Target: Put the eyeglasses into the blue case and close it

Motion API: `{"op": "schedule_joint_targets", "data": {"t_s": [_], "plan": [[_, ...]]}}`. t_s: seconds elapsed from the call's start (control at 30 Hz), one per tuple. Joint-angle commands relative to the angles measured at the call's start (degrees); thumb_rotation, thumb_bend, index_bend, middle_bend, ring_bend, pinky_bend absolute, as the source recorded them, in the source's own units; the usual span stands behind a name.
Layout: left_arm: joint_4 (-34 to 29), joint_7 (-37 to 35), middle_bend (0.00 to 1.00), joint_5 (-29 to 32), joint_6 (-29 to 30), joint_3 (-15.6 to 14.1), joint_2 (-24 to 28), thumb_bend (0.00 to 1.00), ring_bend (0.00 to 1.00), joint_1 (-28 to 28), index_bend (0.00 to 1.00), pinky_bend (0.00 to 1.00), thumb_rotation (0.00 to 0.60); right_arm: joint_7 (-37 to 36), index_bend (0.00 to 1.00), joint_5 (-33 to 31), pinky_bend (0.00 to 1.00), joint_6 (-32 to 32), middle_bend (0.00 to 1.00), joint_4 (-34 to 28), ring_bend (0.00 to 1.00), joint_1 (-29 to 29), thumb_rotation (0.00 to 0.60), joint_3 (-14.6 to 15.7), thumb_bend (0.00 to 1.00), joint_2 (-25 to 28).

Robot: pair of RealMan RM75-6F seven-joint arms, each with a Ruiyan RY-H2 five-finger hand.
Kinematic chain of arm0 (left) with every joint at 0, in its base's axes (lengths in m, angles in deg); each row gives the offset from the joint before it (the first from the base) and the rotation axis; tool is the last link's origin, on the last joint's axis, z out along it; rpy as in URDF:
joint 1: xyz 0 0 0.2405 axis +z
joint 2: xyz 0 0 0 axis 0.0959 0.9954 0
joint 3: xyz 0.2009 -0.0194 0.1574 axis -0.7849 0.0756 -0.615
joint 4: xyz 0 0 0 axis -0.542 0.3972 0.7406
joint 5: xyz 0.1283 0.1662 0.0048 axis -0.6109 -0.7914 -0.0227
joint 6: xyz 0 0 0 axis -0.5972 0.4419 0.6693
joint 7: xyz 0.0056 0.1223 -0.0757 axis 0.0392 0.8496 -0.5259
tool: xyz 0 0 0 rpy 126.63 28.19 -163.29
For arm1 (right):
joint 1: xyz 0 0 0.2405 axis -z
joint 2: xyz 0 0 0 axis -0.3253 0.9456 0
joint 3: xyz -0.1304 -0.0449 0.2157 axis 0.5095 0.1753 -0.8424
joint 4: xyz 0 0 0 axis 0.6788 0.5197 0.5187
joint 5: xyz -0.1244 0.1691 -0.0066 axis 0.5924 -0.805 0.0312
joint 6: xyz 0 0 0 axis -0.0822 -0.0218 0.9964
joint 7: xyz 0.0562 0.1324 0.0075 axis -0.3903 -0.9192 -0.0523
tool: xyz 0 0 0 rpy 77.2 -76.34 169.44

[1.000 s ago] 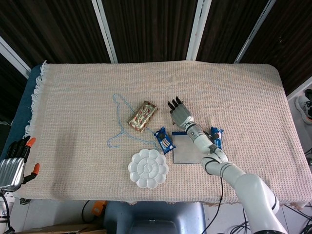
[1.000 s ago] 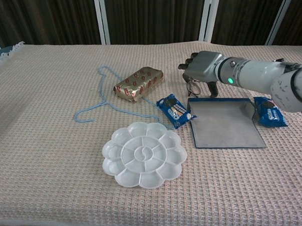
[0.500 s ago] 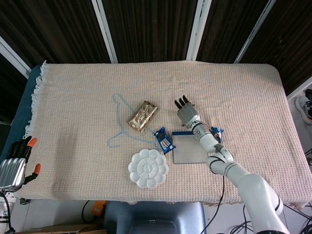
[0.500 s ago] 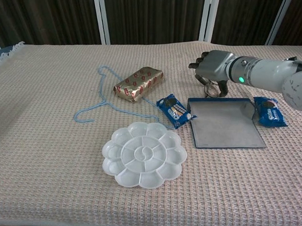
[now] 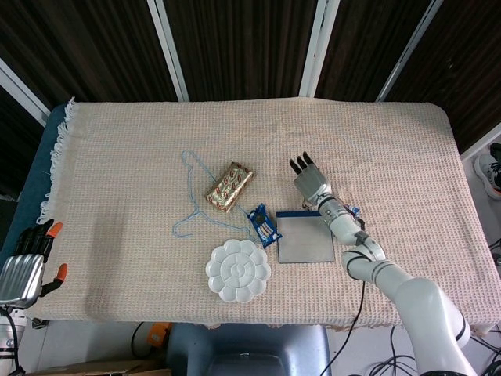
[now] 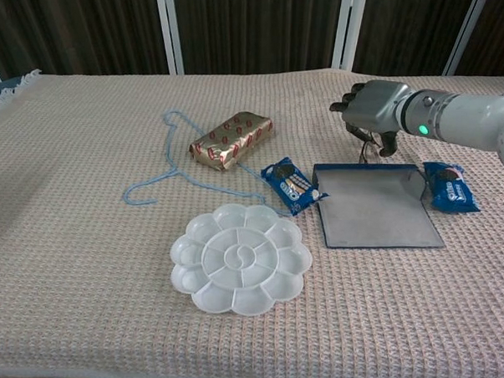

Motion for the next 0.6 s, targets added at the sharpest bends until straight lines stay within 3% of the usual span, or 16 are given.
{"op": "schedule_joint_targets", "data": {"t_s": [0.03, 0.1, 0.4, 0.6], "plan": [[-0.02, 0.06, 0.0, 0.01, -0.07, -0.02, 0.04, 0.41, 0.0, -0.03, 0.0, 0.03, 0.6, 0.95, 0.71, -0.56, 0.04, -0.28, 0.0, -0.3, 0.0, 0.25, 0.6, 0.18, 0.57, 0.26], [-0.03, 0.15, 0.0, -0.03, -0.02, -0.06, 0.05, 0.41, 0.0, -0.02, 0.0, 0.03, 0.6, 1.9, 0.71, -0.87, 0.04, -0.43, 0.0, -0.37, 0.0, 0.38, 0.6, 0.43, 0.64, 0.29], [-0.03, 0.2, 0.0, 0.01, -0.31, -0.14, 0.06, 0.41, 0.0, -0.15, 0.0, 0.03, 0.6, 3.23, 0.73, -1.59, 0.04, 0.84, 0.01, -2.2, 0.0, 0.8, 0.6, 0.44, 0.76, 1.33], [-0.06, 0.03, 0.0, -0.06, -0.27, -0.16, 0.12, 0.41, 0.0, -0.16, 0.0, 0.03, 0.6, 3.18, 0.73, -1.86, 0.04, 3.62, 0.02, -6.81, 0.0, 1.65, 0.6, -0.1, 0.78, 4.46]]}}
